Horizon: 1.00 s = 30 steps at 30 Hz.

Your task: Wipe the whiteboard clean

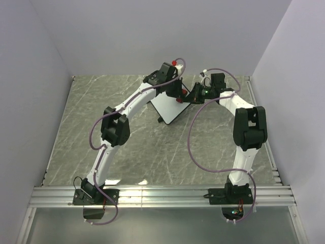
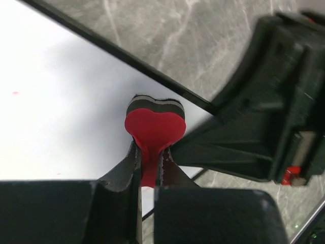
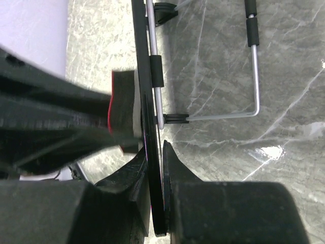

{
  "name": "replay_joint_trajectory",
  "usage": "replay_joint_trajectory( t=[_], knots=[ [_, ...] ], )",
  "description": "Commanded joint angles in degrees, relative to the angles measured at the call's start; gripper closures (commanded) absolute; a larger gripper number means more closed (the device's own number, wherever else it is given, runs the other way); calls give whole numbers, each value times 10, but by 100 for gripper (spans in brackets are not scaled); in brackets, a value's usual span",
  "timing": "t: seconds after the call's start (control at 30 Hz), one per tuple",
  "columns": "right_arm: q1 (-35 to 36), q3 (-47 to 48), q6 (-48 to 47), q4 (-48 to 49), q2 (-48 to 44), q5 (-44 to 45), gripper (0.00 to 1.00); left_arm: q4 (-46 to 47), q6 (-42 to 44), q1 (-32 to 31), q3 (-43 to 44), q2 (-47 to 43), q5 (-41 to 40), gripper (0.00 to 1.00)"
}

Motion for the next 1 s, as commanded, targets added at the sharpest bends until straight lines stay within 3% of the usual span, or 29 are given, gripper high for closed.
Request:
replay_joint_trajectory(
  t=[0.0, 0.2, 0.33, 0.63, 0.8, 0.97],
  knots=[
    [33, -43, -1, -119, -6, 31, 100, -15, -23, 30, 6, 55, -51, 100],
    [48, -78, -9, -126, -32, 35, 100, -4, -58, 123, 22, 95, -71, 100],
    [68, -80, -19, -145, -38, 43, 100, 8, -25, 161, 33, 123, -82, 100],
    [90, -51, -35, -175, -20, 53, 100, 26, -11, 177, 36, 139, 14, 100],
    [96, -64, -37, -173, -21, 43, 100, 30, -10, 175, 33, 89, 58, 100],
    [103, -108, -38, -158, -37, 30, 100, 33, -1, 162, 1, 7, 43, 100]
  ],
)
